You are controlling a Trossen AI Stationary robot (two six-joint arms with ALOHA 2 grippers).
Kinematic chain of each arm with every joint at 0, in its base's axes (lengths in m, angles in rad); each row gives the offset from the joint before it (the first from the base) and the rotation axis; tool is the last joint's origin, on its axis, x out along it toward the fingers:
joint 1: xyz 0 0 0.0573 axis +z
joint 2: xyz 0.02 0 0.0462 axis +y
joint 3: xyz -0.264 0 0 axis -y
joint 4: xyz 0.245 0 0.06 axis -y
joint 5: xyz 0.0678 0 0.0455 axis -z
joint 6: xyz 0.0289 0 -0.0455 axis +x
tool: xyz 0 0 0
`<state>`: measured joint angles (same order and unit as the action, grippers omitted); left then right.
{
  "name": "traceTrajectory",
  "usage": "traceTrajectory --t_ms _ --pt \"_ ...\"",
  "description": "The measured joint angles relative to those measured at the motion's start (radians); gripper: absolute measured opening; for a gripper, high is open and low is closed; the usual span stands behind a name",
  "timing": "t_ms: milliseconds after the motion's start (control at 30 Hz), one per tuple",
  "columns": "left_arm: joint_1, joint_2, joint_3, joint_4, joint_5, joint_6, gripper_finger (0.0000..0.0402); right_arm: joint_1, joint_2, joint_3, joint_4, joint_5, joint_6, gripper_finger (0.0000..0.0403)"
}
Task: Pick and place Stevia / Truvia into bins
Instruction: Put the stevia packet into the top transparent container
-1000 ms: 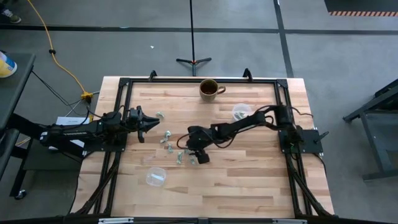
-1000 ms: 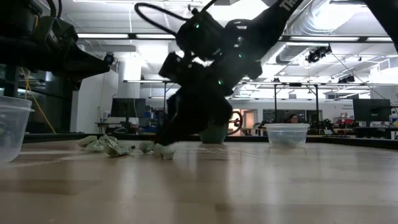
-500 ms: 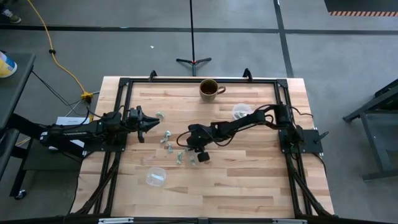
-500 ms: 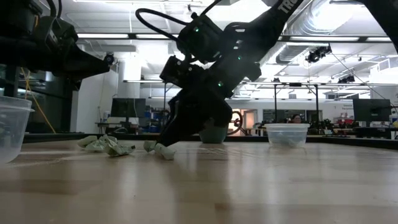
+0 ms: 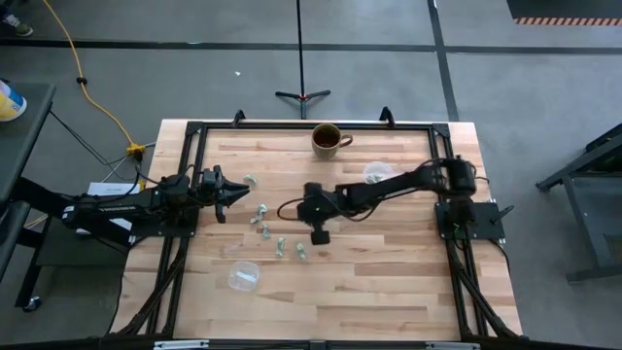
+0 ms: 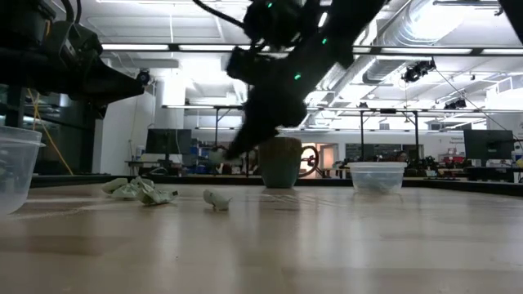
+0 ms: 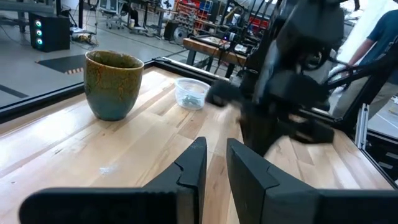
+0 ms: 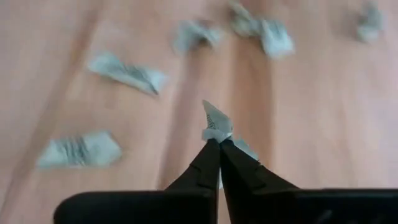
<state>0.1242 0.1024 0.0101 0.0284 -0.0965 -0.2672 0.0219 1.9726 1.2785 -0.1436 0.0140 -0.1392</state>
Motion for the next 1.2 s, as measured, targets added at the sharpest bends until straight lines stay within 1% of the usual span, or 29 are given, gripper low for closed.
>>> traceTrajectory --t_ms 100,200,300,367,500,567,700,833,933,1033,1200 --pt "0.0 0.0 0.0 0.0 0.0 0.0 0.0099 0.0 -0.067 -0.002 -0.225 0.119 0.052 0.0003" --pt "0.0 0.0 0.0 0.001 0.0 0.0 0.0099 -0.003 -0.138 -0.002 -0.441 0.282 0.114 0.0003" --pt "0.0 0.0 0.0 0.001 0.0 0.0 0.0099 -0.019 -0.2 -0.002 -0.634 0.422 0.216 0.0002" --pt "0.0 0.0 0.0 0.0 0.0 0.0 0.0099 -0.044 -0.244 -0.002 -0.746 0.47 0.293 0.0002" --pt "0.0 0.0 0.0 0.0 0.002 0.0 0.0099 -0.111 -0.333 -0.017 -0.901 0.493 0.403 0.0001" --pt "0.0 0.0 0.0 -0.002 0.005 0.0 0.0099 -0.153 -0.375 -0.055 -0.918 0.47 0.407 0.0002" --pt "0.0 0.0 0.0 -0.002 0.013 0.0 0.0099 -0.238 -0.45 -0.164 -0.865 0.349 0.371 0.0001" --pt "0.0 0.0 0.0 -0.002 0.013 0.0 0.0099 -0.299 -0.495 -0.274 -0.75 0.296 0.359 0.0005" --pt "0.0 0.0 0.0 -0.002 0.01 0.0 0.0099 -0.322 -0.516 -0.336 -0.666 0.263 0.315 0.0013" --pt "0.0 0.0 0.0 -0.002 0.009 0.0 0.0099 -0.331 -0.522 -0.368 -0.626 0.268 0.296 0.0032" --pt "0.0 0.0 0.0 -0.002 0.008 0.0 0.0099 -0.332 -0.523 -0.371 -0.578 0.262 0.29 0.0094"
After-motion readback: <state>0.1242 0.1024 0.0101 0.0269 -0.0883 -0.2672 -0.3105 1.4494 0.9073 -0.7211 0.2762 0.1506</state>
